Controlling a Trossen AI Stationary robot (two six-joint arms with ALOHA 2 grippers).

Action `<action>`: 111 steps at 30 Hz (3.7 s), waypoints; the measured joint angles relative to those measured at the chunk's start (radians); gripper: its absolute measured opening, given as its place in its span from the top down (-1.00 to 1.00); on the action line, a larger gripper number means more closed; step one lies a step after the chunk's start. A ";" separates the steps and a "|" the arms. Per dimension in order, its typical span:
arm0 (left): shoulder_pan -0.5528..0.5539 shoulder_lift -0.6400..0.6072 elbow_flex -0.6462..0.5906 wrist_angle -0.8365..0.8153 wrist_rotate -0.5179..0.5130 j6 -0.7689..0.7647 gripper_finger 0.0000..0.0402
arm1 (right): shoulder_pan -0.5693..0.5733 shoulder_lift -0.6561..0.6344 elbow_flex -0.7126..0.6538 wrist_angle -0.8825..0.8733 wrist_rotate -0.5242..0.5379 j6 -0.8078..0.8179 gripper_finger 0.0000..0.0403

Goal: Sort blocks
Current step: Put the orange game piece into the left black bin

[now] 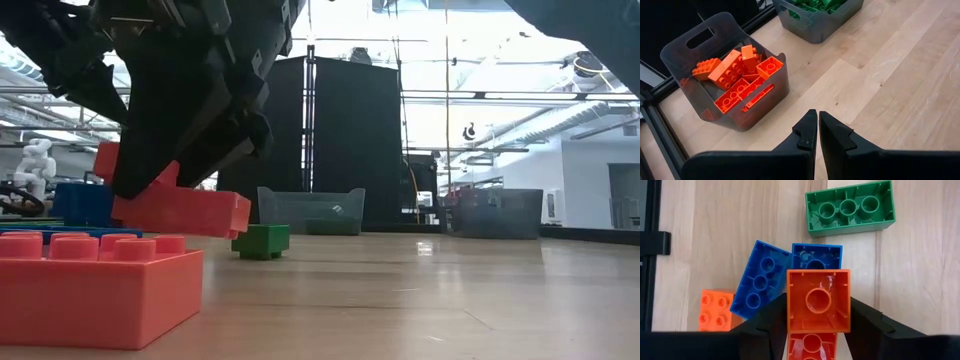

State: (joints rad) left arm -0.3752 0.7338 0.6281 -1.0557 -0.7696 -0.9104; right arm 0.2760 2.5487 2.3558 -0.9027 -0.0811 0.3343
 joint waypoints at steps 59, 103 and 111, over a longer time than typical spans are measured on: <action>0.000 0.001 0.000 -0.003 0.007 0.000 0.89 | -0.016 -0.002 -0.001 0.048 0.001 0.015 0.43; 0.000 0.024 0.000 -0.007 -0.053 -0.001 0.89 | -0.612 0.090 0.001 0.956 0.157 0.219 0.43; 0.001 0.032 0.000 -0.008 -0.059 -0.001 0.89 | -0.608 0.156 0.003 1.013 0.106 0.299 0.43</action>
State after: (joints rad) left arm -0.3744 0.7662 0.6281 -1.0633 -0.8291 -0.9112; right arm -0.3325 2.7049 2.3589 0.1105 0.0254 0.6330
